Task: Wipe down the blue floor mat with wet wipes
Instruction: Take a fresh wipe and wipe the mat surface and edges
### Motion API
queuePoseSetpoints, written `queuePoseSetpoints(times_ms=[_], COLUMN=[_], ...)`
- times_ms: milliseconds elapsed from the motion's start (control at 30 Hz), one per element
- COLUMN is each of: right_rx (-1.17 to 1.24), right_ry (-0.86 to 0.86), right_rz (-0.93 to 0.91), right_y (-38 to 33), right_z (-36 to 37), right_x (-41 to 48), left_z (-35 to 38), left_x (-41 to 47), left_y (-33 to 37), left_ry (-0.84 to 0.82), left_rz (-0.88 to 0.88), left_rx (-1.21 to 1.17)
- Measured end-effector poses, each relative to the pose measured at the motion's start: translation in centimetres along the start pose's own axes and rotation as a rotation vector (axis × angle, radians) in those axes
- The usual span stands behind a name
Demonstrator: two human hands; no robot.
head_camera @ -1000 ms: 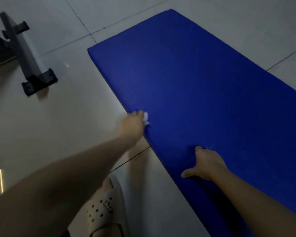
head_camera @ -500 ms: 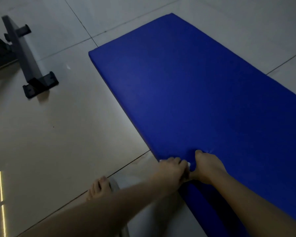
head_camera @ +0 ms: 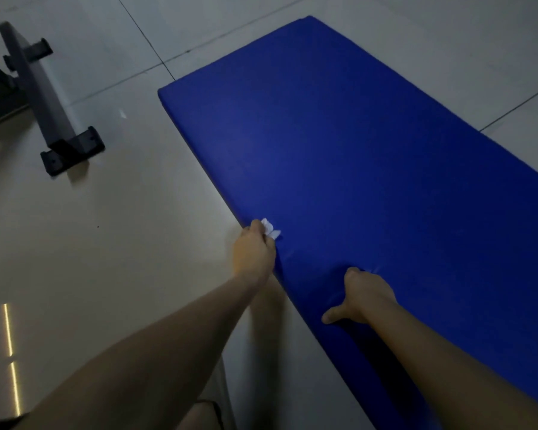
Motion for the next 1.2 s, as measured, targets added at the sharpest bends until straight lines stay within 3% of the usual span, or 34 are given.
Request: queuePoseSetpoints(times_ms=[267, 400, 600, 733, 800, 933, 1200], right_rx=[0.109, 0.054, -0.067, -0.019, -0.042, -0.013, 0.177], right_ry=[0.181, 0.132, 0.021, -0.083, -0.094, -0.171, -0.037], right_rz=[-0.021, 0.051, 0.436, 0.462, 0.441, 0.343, 0.139], right_y=[0.7, 2.5, 12.9, 14.2, 13.7, 12.7, 9.3], right_z=[1.0, 5.0, 8.4, 11.3, 11.6, 11.4, 5.6], right_x=[-2.3, -6.2, -12.1, -13.6, -13.4, -13.5, -14.2], left_z=[5.1, 7.6, 7.9, 9.4, 8.9, 7.1, 2.5], left_x=[-9.9, -15.2, -18.2, -19.5, -19.6, -18.8, -15.5], left_y=[1.1, -1.2, -2.3, -1.8, -0.2, 2.0, 5.4], left_ry=[-0.246, -0.253, -0.138, -0.327, -0.457, -0.583, -0.451], left_rz=[-0.080, -0.330, -0.707, -0.897, -0.891, -0.777, -0.643], left_rx=[-0.265, -0.504, -0.620, -0.817, -0.902, -0.792, -0.866])
Point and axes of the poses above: each hand's wrist, its own x-axis towards the middle knuckle, its own z-axis out of the palm, y = z × x, the point moved 10 cm from there along x, towards the middle knuckle, and after that the axes turned 1 degree about x, right-handed, at the moved point
